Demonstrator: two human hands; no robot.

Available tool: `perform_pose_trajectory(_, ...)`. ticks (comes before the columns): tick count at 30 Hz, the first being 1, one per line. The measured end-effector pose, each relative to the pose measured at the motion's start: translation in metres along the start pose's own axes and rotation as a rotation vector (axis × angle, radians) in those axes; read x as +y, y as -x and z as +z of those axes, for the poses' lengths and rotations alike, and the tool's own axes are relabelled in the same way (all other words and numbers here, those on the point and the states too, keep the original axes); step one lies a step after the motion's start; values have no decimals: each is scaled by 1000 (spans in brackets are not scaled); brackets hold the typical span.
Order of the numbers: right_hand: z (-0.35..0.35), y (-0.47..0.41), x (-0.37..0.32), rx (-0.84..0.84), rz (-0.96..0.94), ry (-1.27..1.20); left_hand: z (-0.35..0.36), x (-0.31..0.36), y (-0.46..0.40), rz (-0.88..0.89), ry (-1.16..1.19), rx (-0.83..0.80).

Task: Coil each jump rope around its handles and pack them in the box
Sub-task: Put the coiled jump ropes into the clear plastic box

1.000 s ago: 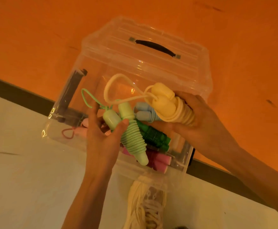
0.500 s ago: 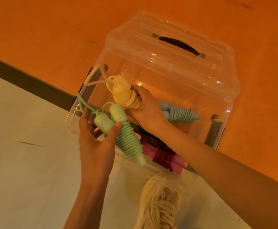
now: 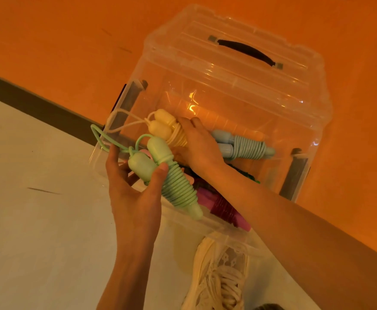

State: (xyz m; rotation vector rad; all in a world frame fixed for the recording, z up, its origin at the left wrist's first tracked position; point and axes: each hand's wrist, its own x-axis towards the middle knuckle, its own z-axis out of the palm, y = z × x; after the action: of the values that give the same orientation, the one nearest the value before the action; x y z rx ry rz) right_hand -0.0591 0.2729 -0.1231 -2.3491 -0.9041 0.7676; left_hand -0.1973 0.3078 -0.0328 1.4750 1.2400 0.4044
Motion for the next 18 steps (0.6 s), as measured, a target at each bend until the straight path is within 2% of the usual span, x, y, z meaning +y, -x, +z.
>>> perform_pose_trajectory(5,3,-3,-14,-49,-29,423,3,2,1,27,-4,-13)
perform_pose_trajectory(9,0,-6,-16,-106,-56,478,3,6,-2,63,-12,-19)
perform_pose_trajectory(11,-9,-10,-13,-207,-34,348,5,6,-4,79,-5,-18)
perform_pose_trajectory(13,-21,-10,-11,-310,38,96,9,6,-4,78,21,-24)
perform_pose_trajectory(14,-26,-7,-9,-307,75,-41,12,6,-5,76,33,-28)
perform_pose_trajectory(15,-30,-3,-8,-247,109,-172,15,6,-6,76,42,-33)
perform_pose_trajectory(18,-44,23,-4,80,202,-519,27,4,-13,89,47,-53)
